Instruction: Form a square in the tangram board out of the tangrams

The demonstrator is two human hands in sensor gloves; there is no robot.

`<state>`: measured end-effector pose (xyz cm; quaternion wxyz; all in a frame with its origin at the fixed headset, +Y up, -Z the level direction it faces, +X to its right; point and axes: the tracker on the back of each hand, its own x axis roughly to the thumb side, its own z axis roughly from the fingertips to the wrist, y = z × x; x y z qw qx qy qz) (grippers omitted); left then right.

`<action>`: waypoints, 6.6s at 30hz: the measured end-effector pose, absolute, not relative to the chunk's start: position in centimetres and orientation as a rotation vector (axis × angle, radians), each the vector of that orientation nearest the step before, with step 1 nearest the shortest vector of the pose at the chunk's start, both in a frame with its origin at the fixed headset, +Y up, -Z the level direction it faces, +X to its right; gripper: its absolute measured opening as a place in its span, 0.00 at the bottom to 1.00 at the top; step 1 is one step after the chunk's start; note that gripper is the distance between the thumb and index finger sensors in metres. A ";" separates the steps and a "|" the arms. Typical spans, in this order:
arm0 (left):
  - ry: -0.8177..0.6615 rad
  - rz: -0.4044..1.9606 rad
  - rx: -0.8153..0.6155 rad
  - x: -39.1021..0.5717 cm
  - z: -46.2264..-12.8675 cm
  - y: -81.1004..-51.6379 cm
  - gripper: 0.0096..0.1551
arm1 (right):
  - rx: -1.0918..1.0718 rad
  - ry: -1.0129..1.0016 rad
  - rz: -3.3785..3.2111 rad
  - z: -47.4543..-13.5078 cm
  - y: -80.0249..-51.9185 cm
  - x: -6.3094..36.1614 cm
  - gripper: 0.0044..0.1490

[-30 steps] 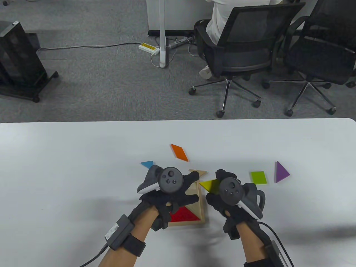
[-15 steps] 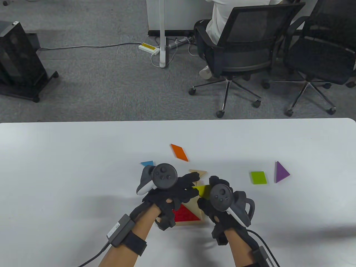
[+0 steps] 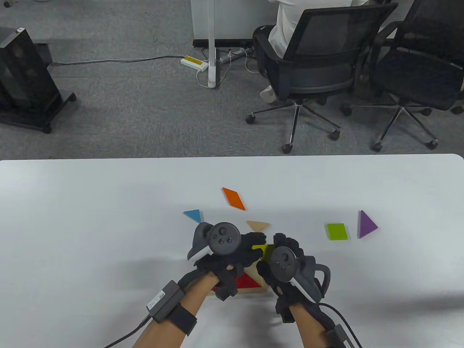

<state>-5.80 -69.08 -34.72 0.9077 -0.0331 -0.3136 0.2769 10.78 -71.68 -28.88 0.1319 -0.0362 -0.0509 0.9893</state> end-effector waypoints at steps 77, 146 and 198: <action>-0.503 -0.092 -0.396 -9.9 -39.3 -73.1 0.37 | 0.015 0.049 2.921 -28.6 -71.5 12.2 0.51; -0.398 -0.236 -0.101 -13.3 -38.6 -66.7 0.39 | -0.057 0.065 2.958 -28.8 -71.3 14.1 0.52; -0.285 -0.295 -0.273 -13.9 -46.3 -73.6 0.36 | -0.086 0.169 3.030 -29.7 -73.4 14.8 0.52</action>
